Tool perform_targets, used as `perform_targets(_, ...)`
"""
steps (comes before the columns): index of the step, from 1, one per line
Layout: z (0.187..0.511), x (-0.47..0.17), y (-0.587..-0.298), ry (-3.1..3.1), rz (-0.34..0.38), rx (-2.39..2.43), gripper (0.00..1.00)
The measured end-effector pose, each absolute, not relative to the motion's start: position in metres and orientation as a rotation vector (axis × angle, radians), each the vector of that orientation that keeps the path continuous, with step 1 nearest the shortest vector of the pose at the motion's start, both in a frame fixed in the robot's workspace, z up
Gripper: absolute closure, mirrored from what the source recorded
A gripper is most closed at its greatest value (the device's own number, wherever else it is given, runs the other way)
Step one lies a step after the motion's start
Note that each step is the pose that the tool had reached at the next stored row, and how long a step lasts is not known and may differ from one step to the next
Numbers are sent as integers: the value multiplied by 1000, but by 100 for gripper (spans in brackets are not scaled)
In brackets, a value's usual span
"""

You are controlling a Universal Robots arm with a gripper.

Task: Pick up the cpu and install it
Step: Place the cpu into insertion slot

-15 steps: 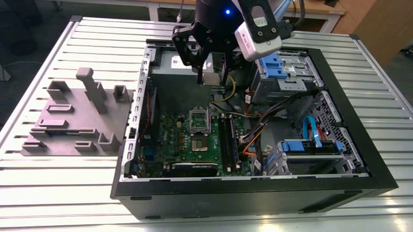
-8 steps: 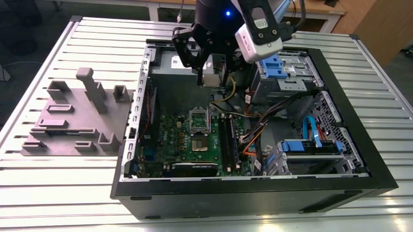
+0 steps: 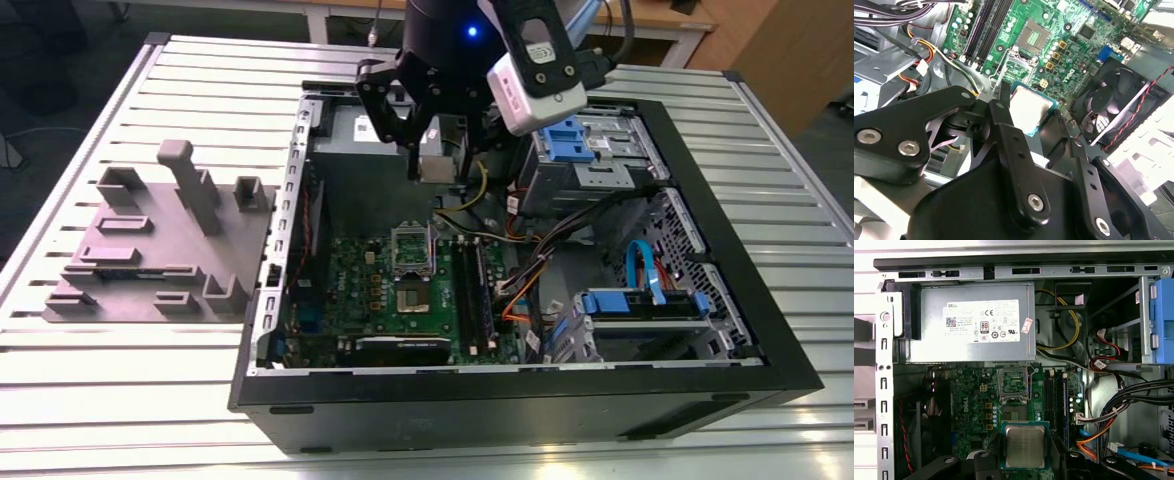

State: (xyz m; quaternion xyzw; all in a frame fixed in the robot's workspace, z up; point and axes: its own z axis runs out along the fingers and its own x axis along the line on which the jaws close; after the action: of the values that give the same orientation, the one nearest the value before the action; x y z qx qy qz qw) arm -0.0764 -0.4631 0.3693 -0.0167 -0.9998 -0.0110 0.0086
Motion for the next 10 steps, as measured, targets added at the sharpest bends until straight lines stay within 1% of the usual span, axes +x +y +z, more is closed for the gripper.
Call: perform_targets(10,369,-76,-469,-3124,-34,-52,53)
